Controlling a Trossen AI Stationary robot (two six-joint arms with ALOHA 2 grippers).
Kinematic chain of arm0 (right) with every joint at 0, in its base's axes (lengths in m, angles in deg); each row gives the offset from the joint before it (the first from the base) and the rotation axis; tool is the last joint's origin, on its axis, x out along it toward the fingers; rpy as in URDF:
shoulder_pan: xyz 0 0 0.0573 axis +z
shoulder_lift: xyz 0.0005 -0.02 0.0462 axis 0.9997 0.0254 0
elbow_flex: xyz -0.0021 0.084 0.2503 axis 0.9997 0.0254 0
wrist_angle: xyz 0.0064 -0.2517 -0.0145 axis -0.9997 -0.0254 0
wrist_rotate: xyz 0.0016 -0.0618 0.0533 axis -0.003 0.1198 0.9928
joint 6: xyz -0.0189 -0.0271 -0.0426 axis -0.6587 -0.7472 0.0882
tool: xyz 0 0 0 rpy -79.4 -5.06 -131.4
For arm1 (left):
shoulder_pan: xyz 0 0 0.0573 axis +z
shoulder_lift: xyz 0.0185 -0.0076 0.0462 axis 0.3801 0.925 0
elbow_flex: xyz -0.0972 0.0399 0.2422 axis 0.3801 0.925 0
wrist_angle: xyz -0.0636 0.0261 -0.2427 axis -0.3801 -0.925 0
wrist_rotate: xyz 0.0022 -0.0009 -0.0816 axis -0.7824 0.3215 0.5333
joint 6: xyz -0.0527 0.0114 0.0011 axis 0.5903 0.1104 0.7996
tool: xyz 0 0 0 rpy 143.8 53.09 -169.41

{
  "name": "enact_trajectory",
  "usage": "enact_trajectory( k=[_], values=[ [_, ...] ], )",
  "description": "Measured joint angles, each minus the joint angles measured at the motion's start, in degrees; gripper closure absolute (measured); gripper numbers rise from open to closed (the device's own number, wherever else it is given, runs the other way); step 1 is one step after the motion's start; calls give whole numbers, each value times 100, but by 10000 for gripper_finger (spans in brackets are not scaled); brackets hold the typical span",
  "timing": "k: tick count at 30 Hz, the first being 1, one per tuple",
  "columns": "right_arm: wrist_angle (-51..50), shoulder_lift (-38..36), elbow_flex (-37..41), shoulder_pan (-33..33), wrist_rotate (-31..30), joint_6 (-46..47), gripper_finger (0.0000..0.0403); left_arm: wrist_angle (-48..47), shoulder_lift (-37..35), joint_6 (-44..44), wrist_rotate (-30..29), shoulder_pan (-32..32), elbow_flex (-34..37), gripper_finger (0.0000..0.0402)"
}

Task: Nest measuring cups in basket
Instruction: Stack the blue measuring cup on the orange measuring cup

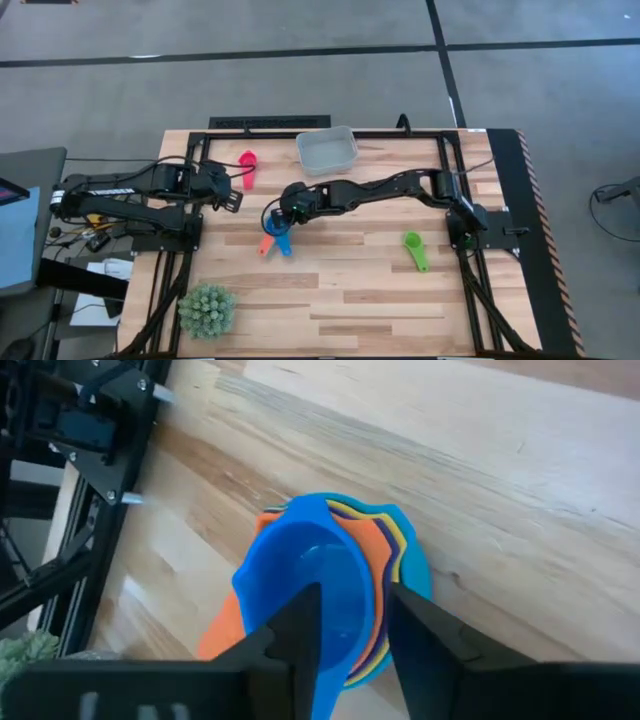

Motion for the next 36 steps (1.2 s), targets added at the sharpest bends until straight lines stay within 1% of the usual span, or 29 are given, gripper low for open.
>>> enact_trajectory(
  k=[5,7,8,11,12,13,15,18,20,22,25,26,27,29,31,33,36],
  values=[
    [-165,-223,-15,-25,7,-149,253,1,0,-8,332,-285,0,287],
    [-714,-478,4,-25,-14,-349,255,-2,18,84,386,-514,0,288],
    [-798,-560,-16,-25,-30,-425,257,1,50,140,394,-633,0,288],
    [-1683,-747,-24,-10,-32,-746,271,61,203,314,401,-1017,24,288],
    [-1937,-727,-7,16,-45,-770,278,212,241,390,428,-1131,102,289],
    [-1980,-674,-6,37,-10,-785,285,400,297,452,494,-1253,228,291],
    [-2154,-641,20,121,13,-789,299,1003,456,600,711,-1481,597,297],
    [-1726,-450,-19,270,34,-700,318,1939,662,992,875,-1760,1156,310],
    [-1870,-398,17,378,45,-583,328,2568,802,1206,898,-1892,1448,320],
    [-1380,-238,-21,482,57,-400,335,3159,873,1302,899,-1989,1678,331],
    [-1344,-120,9,583,78,-327,341,3701,1036,1372,925,-2053,1982,345],
    [-1083,-27,-14,620,118,-286,343,3814,1063,1444,947,-2074,2067,349],
    [-978,31,-4,649,138,-256,344,3957,1129,1515,980,-2081,2128,353],
    [-1138,43,24,692,114,-256,346,4214,1272,1582,1031,-2082,2233,361],
    [-589,160,-19,732,134,-299,349,4511,1392,1600,1082,-2082,2310,367],
    [-736,149,-14,746,158,-395,352,4970,1572,1600,1096,-2082,2349,371],
    [-282,246,-55,746,237,-580,358,5586,1833,1487,1150,-2082,2354,376]
  ],
)
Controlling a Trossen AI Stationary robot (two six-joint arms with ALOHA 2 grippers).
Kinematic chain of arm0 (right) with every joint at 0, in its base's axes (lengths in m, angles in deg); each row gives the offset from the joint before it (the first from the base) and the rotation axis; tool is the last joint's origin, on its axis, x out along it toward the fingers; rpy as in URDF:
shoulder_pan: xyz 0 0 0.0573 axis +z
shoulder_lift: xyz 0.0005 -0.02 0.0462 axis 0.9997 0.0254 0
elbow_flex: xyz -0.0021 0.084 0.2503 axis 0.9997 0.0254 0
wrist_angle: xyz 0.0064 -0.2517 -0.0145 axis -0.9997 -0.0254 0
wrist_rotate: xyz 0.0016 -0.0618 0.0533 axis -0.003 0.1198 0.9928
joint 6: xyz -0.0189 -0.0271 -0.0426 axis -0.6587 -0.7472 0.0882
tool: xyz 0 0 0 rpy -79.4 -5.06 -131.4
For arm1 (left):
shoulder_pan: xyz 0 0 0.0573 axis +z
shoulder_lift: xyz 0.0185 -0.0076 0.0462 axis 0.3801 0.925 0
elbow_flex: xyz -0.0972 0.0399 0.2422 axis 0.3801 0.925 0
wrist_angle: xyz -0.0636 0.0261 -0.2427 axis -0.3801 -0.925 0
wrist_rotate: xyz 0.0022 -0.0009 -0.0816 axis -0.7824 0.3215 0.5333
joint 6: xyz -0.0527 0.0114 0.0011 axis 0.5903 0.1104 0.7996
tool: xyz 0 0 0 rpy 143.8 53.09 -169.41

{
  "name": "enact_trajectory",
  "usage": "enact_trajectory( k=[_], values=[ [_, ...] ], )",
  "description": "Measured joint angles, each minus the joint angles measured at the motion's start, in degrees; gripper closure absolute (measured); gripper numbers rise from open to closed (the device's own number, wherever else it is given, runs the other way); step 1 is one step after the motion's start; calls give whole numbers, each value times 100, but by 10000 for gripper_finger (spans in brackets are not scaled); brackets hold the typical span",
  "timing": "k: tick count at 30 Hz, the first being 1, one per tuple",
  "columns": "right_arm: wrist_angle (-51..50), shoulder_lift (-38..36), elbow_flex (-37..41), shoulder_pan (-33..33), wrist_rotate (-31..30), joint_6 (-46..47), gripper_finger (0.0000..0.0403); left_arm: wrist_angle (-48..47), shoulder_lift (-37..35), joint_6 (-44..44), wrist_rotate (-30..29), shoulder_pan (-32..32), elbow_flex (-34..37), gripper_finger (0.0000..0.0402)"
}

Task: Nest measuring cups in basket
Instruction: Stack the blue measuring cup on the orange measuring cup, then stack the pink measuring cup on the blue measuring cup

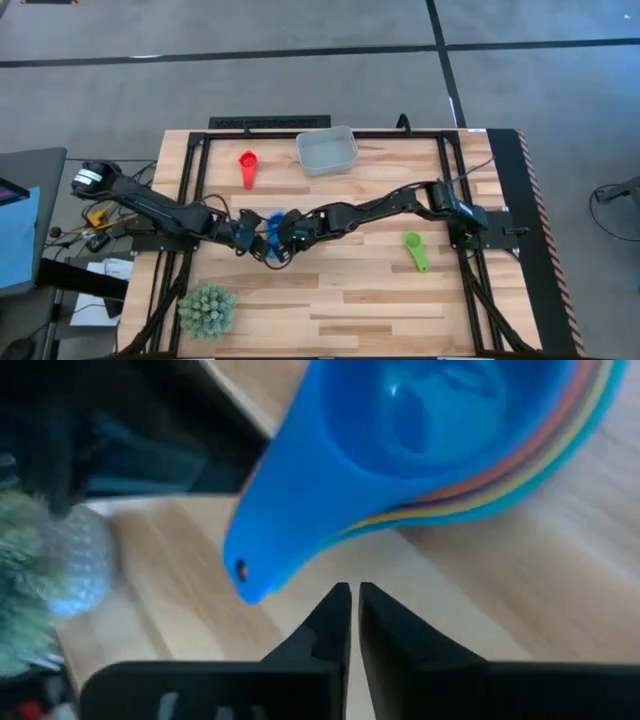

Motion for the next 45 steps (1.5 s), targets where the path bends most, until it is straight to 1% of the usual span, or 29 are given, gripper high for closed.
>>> enact_trajectory(
  k=[4,8,10,12,15,21,25,28,30,33,34,36,39,41,43,45],
  values=[
    [-151,-37,1,-3,49,64,370,535,223,-34,65,-2,-3,379],
    [-686,-194,-3,7,-10,78,381,576,246,16,96,-4,-4,379],
    [-1200,-366,9,13,-119,52,383,535,218,23,86,-4,-3,379],
    [-1374,-492,-3,28,-196,23,382,608,188,37,80,-4,-3,379],
    [-1900,-768,11,30,-334,-117,369,698,161,74,-5,-4,-4,379],
    [-2136,-1459,7,-34,-657,-712,331,924,191,79,-311,-4,-4,379],
    [-2264,-2053,7,-191,-791,-1364,307,1020,191,113,-585,-3,-4,379],
    [-2470,-2544,2,-369,-982,-1804,292,956,191,179,-601,0,-4,379],
    [-2804,-2880,4,-506,-1103,-2081,282,947,191,239,-599,0,-4,379],
    [-3137,-3381,96,-679,-1444,-2432,271,751,165,370,-543,0,-6,379],
    [-3273,-3540,201,-731,-1520,-2489,267,712,160,393,-508,1,-6,379],
    [-3228,-3927,618,-827,-1549,-2504,263,520,75,465,-464,9,-6,379],
    [-2825,-4591,1619,-903,-1571,-2420,263,292,-51,625,-469,9,-11,379],
    [-2279,-5079,2436,-972,-1333,-2165,265,248,-153,674,-490,9,-9,379],
    [-1595,-5538,3197,-1002,-938,-1973,269,108,-327,732,-578,9,-11,379],
    [-983,-5963,3822,-983,-675,-1740,274,-7,-444,739,-667,24,-61,379]
  ],
)
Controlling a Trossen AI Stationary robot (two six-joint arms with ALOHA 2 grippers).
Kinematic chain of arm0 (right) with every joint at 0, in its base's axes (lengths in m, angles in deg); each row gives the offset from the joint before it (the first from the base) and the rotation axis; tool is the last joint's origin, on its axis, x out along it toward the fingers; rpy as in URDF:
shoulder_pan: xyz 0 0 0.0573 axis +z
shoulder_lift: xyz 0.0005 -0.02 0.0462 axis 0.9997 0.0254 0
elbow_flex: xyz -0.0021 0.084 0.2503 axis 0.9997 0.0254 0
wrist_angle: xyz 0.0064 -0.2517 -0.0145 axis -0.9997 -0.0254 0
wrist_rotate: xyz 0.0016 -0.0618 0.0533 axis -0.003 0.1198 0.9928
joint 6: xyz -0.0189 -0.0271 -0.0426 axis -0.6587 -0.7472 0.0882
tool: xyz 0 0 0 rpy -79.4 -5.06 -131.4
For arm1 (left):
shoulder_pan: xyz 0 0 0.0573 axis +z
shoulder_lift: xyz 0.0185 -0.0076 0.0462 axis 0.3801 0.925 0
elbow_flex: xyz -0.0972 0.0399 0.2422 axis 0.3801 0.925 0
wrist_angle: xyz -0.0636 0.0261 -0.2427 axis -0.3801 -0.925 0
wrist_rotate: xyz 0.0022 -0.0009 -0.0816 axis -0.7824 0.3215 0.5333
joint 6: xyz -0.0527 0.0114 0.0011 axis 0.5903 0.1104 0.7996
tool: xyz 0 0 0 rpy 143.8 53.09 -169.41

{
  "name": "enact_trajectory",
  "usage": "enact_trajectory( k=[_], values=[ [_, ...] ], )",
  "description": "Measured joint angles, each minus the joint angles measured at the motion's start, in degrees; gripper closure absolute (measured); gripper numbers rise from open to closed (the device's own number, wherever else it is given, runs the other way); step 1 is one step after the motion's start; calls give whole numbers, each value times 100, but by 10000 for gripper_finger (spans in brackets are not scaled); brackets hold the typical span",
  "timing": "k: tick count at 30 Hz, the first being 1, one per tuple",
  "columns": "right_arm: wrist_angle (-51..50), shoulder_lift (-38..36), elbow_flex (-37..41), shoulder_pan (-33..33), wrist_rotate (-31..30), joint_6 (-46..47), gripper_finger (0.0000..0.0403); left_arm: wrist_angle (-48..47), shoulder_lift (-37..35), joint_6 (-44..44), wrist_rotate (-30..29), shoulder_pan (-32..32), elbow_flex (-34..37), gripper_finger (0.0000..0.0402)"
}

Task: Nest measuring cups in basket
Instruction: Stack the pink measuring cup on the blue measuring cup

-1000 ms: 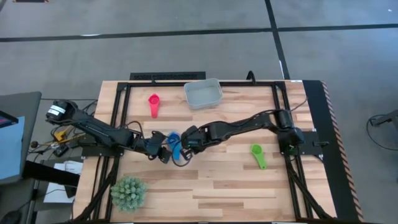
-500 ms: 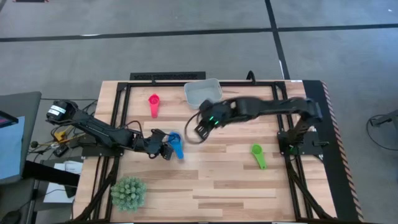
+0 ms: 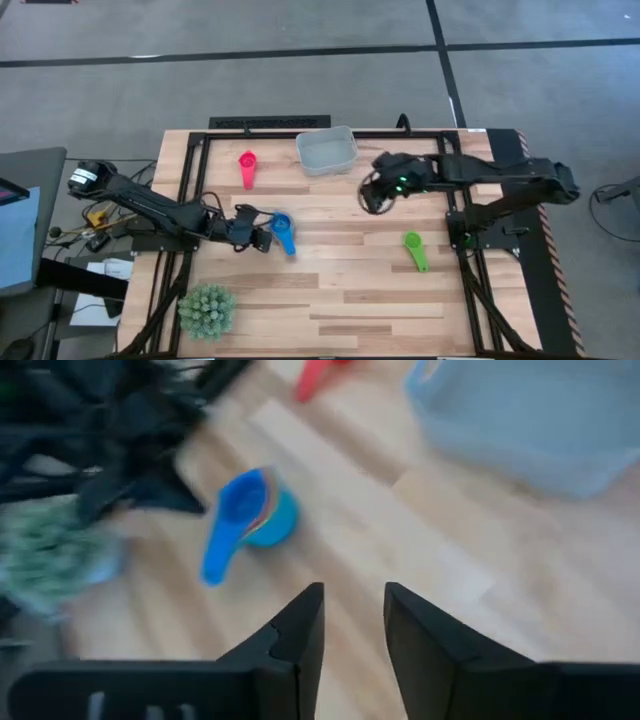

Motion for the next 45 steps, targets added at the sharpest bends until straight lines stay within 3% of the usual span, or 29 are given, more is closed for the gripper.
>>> enact_trajectory(
  k=[4,11,19,24,30,33,38,45],
  values=[
    [372,-706,707,137,138,411,279,-777,-320,-106,-83,160,-255,379],
    [291,-1371,924,240,117,148,271,-2605,-710,-626,-262,810,-1168,379],
    [294,-1344,930,272,582,17,258,-3673,-676,-1472,-477,2587,-2055,356],
    [110,-1250,930,248,575,232,278,-3590,-646,-2104,-152,3772,-2078,305],
    [-1536,-1025,941,-23,239,457,288,-3483,-566,-3089,-73,4386,-2078,265],
    [-1815,-950,941,-26,254,666,283,-3395,-398,-3748,-122,4777,-2076,261],
    [-1380,-955,937,-5,-28,986,262,-2808,381,-4687,744,5719,-2070,267],
    [-1079,-958,930,-173,-30,1434,242,-2181,1677,-5386,1068,6614,-2070,269]
  ],
)
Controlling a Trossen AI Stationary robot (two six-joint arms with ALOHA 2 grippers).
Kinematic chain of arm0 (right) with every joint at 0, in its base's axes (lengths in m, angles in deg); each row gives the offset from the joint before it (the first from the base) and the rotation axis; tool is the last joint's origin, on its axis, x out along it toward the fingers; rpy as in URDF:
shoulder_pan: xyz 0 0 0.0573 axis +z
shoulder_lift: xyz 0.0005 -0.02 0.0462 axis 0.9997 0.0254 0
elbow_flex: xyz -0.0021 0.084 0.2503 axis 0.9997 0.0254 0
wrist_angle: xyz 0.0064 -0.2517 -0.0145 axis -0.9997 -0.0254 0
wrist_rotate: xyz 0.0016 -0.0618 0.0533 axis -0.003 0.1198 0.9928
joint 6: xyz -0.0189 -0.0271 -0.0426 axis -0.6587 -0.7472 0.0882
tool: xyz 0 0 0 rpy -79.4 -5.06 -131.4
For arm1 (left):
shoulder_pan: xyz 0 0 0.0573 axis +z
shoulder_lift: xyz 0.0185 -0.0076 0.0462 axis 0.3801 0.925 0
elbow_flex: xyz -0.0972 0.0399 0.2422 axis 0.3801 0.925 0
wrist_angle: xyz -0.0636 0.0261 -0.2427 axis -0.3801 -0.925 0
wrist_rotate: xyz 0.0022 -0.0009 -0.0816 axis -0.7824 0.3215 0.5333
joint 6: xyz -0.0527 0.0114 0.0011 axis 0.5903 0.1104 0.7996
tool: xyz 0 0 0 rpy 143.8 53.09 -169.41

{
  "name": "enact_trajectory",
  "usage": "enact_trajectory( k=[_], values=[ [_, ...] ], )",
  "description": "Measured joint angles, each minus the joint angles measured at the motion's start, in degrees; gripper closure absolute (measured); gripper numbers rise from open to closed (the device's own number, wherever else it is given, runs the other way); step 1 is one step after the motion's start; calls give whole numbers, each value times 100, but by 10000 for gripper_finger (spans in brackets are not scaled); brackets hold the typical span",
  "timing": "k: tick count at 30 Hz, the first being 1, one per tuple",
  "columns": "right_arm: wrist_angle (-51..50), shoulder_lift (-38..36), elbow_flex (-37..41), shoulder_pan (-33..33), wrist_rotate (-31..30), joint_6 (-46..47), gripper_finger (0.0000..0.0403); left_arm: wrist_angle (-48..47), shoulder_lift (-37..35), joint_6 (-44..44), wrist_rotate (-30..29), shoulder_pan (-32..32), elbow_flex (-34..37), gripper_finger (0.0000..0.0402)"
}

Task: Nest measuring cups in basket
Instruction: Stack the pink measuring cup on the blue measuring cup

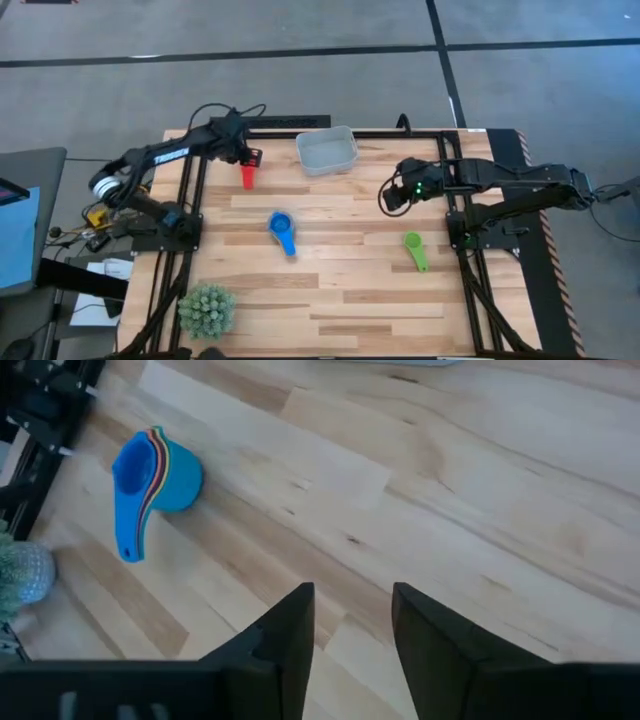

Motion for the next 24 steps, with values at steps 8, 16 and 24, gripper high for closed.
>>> enact_trajectory(
  k=[8,16,24],
  values=[
    [-63,0,0,54,3,275,249,254,890,-156,37,354,0,269],
    [-61,0,0,-73,2,303,270,420,1109,-187,136,348,0,323],
    [-41,0,0,-360,3,-91,307,87,690,486,515,220,5,385]
  ],
)
